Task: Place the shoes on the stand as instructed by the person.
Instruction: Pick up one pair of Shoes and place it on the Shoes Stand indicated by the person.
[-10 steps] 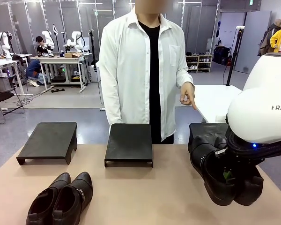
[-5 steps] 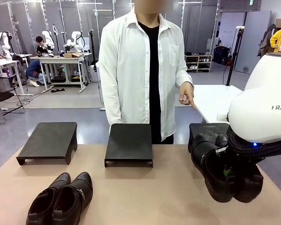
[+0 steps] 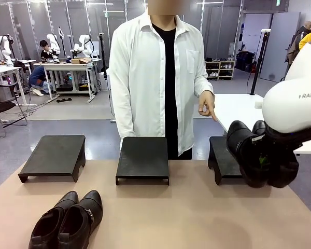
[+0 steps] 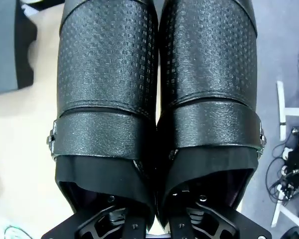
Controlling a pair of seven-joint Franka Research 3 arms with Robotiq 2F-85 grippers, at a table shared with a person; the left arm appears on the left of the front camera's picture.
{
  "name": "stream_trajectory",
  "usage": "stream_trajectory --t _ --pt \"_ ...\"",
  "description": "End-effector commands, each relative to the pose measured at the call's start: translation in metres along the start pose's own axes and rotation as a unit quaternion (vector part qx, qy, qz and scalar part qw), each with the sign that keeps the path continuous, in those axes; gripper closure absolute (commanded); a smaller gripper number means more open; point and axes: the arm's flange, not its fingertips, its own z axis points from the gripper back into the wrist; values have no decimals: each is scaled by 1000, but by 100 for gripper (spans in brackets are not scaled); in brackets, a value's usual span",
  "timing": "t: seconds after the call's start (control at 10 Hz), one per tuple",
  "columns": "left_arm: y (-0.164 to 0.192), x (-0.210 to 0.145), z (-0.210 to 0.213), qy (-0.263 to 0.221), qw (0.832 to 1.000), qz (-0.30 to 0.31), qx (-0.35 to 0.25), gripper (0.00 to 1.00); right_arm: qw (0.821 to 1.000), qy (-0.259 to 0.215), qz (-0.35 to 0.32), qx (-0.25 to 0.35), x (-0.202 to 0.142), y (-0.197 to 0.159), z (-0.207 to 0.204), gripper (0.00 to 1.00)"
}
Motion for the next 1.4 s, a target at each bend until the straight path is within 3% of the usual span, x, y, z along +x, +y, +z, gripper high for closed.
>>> stream_trajectory --t 0.0,0.4,0.8,1.1,1.3 --pt "0 3 1 -4 1000 -11 -10 0 999 -32 27 -7 42 -8 -6 90" --pt "0 3 1 -4 1000 -11 -10 0 998 -55 38 -3 98 -6 -48 90" --pt "0 3 1 -4 1000 -11 -10 0 998 -62 21 -1 130 -3 -86 90" --pt "0 3 1 -4 1000 -11 -10 0 997 -66 30 31 130 -3 -80 90" --pt "0 3 1 -4 1000 -11 -10 0 999 -39 23 6 125 -4 -101 90"
